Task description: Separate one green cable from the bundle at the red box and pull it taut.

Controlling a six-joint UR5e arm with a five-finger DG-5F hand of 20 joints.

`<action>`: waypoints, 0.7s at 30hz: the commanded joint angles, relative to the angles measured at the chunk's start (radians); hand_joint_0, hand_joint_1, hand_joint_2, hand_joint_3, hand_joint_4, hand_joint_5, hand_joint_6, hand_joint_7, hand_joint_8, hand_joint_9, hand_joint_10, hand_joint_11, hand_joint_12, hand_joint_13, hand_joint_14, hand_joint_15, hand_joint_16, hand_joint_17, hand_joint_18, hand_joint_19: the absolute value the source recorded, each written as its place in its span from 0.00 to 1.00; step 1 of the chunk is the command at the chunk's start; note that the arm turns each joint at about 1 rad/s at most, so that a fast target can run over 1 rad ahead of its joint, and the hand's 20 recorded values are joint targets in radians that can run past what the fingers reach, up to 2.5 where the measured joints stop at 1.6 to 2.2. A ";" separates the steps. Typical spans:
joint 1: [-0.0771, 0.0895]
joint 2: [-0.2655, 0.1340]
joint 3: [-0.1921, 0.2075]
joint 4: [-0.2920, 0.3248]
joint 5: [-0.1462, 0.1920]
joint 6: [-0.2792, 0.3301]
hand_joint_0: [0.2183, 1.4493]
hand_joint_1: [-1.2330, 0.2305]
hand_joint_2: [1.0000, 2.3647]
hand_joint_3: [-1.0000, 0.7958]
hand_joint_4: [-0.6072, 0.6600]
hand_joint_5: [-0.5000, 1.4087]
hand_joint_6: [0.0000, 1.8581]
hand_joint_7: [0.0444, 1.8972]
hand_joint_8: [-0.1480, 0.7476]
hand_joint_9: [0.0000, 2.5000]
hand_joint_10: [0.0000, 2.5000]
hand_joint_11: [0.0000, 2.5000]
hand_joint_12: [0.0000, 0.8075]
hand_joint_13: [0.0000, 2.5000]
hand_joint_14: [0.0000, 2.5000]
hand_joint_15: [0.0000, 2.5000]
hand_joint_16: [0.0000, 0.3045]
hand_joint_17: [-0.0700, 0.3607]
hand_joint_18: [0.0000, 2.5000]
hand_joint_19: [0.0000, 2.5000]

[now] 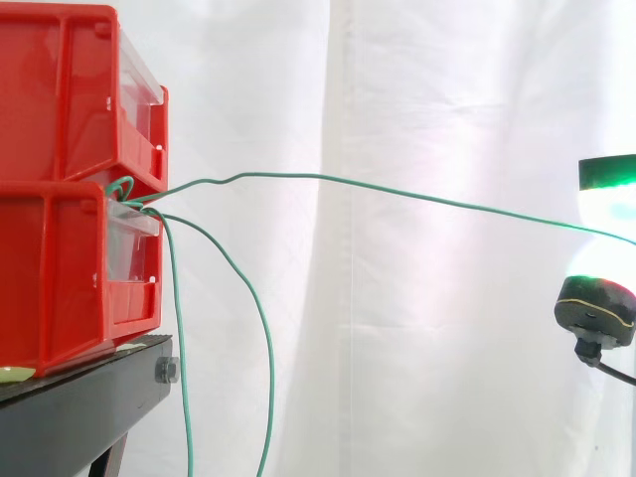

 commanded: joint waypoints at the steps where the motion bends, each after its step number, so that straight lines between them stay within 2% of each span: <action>1: 0.000 0.000 0.000 0.001 -0.002 -0.005 0.44 0.33 0.02 0.45 0.53 0.34 0.27 0.66 0.37 0.92 0.01 0.27 0.55 0.82 0.01 0.25 0.22 0.52 1.00 0.21; 9: 0.000 0.000 0.000 0.005 -0.004 -0.012 0.43 0.33 0.02 0.45 0.52 0.34 0.27 0.66 0.37 0.92 0.01 0.26 0.55 0.82 0.01 0.25 0.23 0.52 1.00 0.21; 15: 0.000 0.000 0.000 0.038 -0.004 -0.012 0.44 0.33 0.02 0.45 0.52 0.34 0.27 0.66 0.37 0.92 0.01 0.26 0.55 0.82 0.01 0.25 0.23 0.52 1.00 0.21; 21: 0.000 0.000 0.000 0.099 -0.004 -0.012 0.43 0.33 0.02 0.45 0.52 0.34 0.27 0.66 0.38 0.92 0.01 0.26 0.55 0.82 0.01 0.25 0.23 0.52 1.00 0.21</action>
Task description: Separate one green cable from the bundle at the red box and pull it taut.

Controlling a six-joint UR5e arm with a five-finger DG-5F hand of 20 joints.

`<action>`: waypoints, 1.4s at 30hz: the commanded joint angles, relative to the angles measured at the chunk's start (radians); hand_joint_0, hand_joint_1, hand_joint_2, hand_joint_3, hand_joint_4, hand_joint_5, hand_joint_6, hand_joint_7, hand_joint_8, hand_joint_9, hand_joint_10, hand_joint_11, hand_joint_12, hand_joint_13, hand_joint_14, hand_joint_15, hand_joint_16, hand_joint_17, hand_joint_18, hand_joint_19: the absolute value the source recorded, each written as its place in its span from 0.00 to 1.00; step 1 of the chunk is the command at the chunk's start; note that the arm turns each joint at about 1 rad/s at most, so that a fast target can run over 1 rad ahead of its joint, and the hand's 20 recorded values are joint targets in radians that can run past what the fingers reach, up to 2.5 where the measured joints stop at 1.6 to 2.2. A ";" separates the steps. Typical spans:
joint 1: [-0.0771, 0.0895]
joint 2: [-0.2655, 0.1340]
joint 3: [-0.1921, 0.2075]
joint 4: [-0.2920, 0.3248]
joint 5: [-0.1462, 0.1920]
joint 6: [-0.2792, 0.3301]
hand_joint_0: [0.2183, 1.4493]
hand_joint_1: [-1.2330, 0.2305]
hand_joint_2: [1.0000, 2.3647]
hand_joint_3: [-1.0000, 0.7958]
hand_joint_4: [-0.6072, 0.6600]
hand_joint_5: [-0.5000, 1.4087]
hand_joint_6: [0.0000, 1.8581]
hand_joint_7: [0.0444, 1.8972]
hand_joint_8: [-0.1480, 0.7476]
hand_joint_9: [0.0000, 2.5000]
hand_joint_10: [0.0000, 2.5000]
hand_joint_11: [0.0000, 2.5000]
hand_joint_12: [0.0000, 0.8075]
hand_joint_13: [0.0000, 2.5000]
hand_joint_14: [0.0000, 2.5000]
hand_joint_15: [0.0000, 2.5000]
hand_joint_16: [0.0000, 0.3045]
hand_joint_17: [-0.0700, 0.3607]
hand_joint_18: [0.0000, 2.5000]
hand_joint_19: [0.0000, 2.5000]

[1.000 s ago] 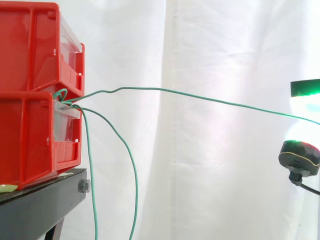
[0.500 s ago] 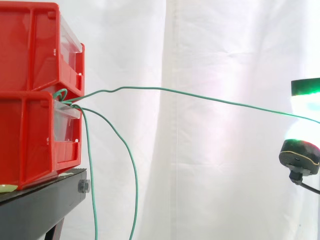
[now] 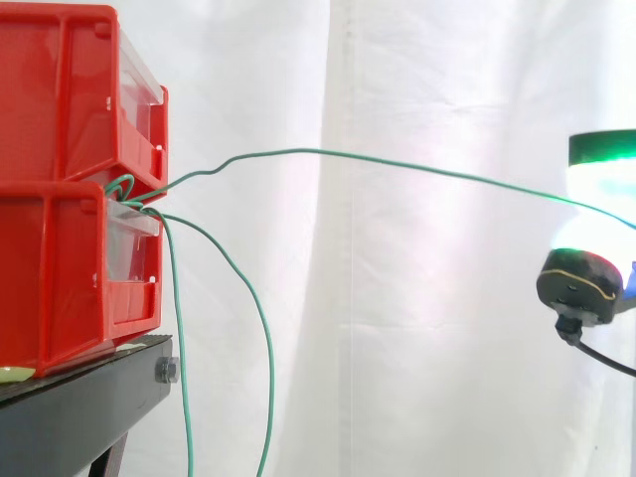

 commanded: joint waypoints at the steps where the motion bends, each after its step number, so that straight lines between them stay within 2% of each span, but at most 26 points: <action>1: 0.000 0.000 0.000 0.040 0.000 0.000 0.43 0.33 0.02 0.45 0.52 0.34 0.27 0.66 0.37 0.92 0.01 0.26 0.55 0.82 0.01 0.25 0.23 0.52 1.00 0.21; 3: 0.000 0.000 0.000 0.058 0.000 0.000 0.43 0.33 0.02 0.45 0.52 0.34 0.27 0.66 0.37 0.92 0.01 0.26 0.55 0.82 0.01 0.25 0.23 0.52 1.00 0.21; 4: 0.000 0.000 0.000 0.090 0.000 0.000 0.43 0.33 0.02 0.45 0.52 0.34 0.27 0.66 0.38 0.92 0.01 0.26 0.55 0.82 0.01 0.25 0.23 0.52 1.00 0.21; 9: 0.000 0.000 0.000 0.118 0.000 0.000 0.43 0.33 0.02 0.45 0.52 0.34 0.27 0.66 0.37 0.92 0.01 0.26 0.56 0.82 0.01 0.25 0.23 0.53 1.00 0.21; 42: 0.000 0.000 0.000 0.118 0.000 0.000 0.43 0.33 0.02 0.45 0.51 0.34 0.27 0.66 0.38 0.92 0.01 0.26 0.56 0.82 0.01 0.24 0.23 0.53 1.00 0.22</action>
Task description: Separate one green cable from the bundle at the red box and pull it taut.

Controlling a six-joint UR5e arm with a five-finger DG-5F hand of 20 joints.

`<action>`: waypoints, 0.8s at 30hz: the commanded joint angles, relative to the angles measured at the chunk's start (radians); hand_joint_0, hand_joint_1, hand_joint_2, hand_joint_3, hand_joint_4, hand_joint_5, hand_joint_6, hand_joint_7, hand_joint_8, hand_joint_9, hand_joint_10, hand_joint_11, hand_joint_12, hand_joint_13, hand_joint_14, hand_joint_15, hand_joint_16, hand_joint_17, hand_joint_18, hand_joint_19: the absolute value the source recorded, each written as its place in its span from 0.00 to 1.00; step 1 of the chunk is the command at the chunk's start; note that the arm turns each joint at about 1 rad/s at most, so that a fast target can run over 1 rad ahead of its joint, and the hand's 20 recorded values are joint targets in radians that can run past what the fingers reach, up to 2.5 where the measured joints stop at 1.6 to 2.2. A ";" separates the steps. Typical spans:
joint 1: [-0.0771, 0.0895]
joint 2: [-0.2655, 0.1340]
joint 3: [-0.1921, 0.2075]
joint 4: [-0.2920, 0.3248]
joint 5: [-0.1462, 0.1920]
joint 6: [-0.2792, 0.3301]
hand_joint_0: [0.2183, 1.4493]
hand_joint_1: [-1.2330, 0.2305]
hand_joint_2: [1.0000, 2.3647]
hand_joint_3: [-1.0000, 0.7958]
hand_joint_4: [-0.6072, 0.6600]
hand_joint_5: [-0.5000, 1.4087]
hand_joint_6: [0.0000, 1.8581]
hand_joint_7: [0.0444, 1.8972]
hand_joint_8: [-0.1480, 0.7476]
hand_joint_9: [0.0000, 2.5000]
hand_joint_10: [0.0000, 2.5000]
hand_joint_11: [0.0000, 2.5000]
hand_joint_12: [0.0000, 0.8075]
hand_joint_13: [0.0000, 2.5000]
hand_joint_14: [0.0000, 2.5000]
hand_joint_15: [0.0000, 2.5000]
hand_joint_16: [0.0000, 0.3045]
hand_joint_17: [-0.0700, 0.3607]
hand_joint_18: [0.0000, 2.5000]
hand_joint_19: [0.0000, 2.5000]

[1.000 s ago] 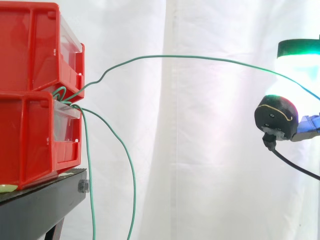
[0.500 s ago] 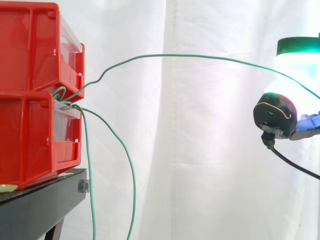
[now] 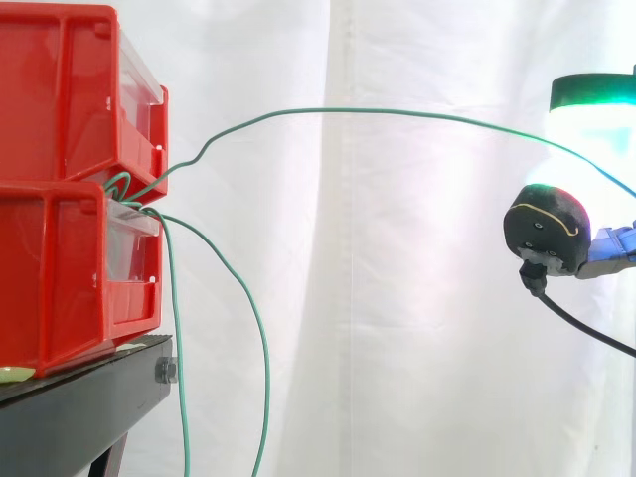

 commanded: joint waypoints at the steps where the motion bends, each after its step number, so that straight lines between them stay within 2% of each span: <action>1: 0.000 0.000 0.000 0.000 0.000 0.000 0.43 0.33 0.02 0.45 0.51 0.34 0.27 0.66 0.37 0.92 0.01 0.25 0.56 0.82 0.01 0.24 0.23 0.53 1.00 0.21; 24: 0.000 0.000 0.000 0.000 0.000 0.000 0.43 0.33 0.02 0.45 0.51 0.34 0.27 0.66 0.37 0.92 0.01 0.26 0.57 0.82 0.01 0.25 0.23 0.53 1.00 0.21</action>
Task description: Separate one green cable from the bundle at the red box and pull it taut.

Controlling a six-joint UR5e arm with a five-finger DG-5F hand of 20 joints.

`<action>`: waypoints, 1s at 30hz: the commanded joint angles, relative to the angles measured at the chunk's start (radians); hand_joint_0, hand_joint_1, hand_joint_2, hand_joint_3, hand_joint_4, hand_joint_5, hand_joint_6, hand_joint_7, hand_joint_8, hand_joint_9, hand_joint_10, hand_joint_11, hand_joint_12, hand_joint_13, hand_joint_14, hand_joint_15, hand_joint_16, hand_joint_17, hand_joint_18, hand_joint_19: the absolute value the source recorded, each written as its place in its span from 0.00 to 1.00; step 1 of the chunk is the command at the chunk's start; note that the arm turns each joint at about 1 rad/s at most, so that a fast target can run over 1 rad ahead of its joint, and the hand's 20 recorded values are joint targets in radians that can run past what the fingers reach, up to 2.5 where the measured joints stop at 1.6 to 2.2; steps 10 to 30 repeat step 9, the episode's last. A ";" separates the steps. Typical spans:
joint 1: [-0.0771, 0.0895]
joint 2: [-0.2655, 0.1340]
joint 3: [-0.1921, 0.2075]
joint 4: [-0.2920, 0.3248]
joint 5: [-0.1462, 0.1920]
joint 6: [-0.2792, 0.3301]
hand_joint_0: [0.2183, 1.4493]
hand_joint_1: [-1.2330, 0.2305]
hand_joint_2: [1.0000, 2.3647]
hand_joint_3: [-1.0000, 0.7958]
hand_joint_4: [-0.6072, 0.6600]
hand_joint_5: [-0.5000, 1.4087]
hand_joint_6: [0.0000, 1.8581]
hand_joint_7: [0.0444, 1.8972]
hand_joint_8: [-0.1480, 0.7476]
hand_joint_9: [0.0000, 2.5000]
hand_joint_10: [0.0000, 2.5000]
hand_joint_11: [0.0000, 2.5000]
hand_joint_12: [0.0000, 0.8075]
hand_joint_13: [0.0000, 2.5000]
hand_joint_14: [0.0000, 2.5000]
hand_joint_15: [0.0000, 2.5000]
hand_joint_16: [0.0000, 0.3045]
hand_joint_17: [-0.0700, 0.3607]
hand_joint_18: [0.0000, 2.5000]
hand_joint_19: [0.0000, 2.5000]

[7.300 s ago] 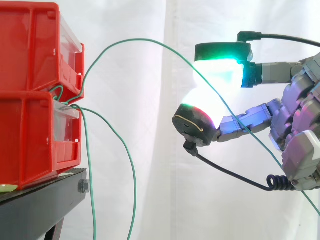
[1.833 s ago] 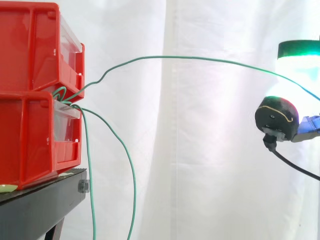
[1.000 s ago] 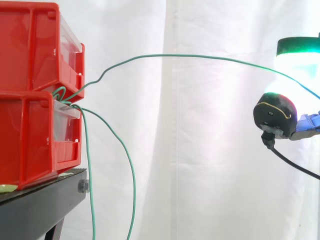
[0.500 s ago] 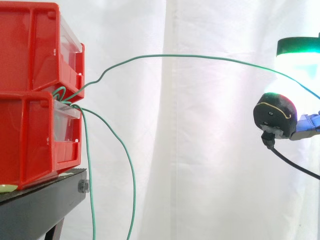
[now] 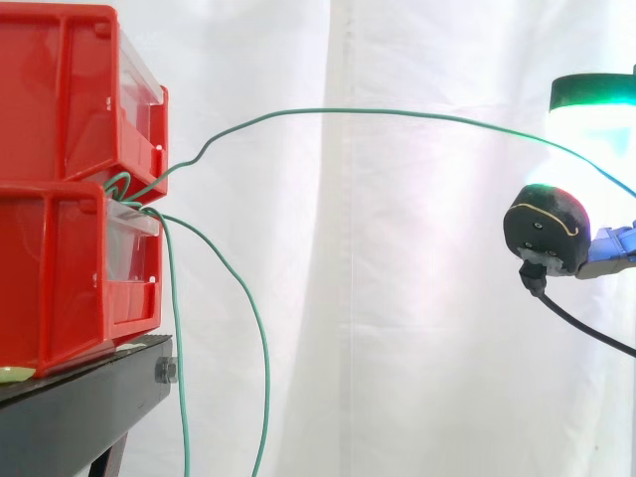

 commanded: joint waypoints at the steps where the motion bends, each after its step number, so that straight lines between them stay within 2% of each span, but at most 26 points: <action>1: 0.000 0.000 0.000 0.000 0.000 0.000 0.43 0.33 0.02 0.45 0.52 0.34 0.27 0.66 0.38 0.92 0.01 0.26 0.56 0.82 0.01 0.25 0.23 0.53 1.00 0.21; 30: 0.000 0.000 0.000 0.000 0.000 0.000 0.43 0.33 0.02 0.45 0.51 0.34 0.27 0.66 0.37 0.92 0.01 0.26 0.56 0.82 0.01 0.25 0.23 0.53 1.00 0.21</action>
